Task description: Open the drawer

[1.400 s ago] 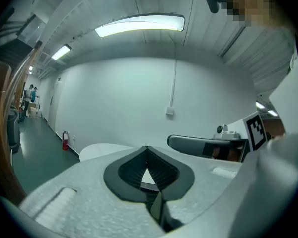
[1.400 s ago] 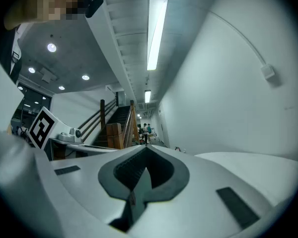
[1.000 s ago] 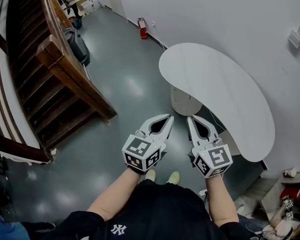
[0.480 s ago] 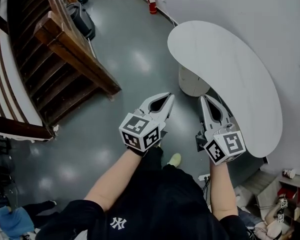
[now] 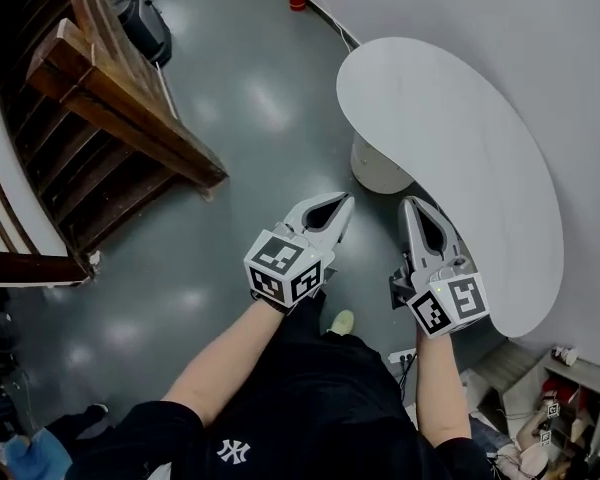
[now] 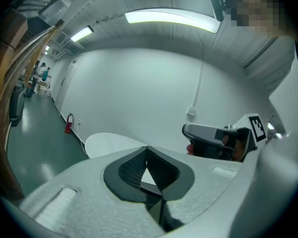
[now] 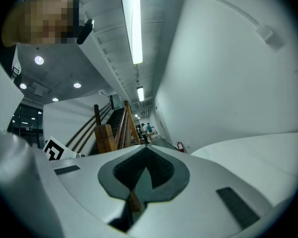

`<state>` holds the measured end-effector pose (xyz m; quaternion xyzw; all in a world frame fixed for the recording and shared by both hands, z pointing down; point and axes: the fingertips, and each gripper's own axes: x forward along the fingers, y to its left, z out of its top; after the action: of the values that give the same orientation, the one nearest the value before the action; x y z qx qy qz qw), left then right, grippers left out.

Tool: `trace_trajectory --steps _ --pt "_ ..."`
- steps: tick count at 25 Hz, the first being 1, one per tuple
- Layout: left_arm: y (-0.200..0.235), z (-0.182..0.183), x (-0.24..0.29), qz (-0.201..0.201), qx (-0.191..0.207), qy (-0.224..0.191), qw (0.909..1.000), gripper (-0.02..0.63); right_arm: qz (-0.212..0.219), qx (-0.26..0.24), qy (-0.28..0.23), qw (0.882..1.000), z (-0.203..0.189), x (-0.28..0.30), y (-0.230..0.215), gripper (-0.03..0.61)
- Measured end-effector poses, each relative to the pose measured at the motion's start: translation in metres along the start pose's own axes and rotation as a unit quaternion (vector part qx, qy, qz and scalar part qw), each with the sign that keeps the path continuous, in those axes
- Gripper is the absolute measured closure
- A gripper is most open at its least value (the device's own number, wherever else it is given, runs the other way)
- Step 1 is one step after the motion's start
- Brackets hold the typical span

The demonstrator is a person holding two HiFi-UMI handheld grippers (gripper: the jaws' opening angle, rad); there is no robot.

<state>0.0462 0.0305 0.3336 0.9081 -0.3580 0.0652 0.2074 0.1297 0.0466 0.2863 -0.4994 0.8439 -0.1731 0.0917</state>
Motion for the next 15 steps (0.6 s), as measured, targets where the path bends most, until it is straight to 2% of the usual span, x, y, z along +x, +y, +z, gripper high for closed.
trace_trajectory --steps 7,15 --pt "0.076 -0.025 0.056 -0.032 -0.005 0.025 0.9991 0.603 -0.031 0.001 0.012 0.999 -0.022 0.071 -0.031 0.565" --pt "0.142 -0.085 0.123 -0.033 -0.009 0.048 0.9983 0.603 -0.043 0.020 0.009 0.999 -0.060 0.124 -0.079 0.565"
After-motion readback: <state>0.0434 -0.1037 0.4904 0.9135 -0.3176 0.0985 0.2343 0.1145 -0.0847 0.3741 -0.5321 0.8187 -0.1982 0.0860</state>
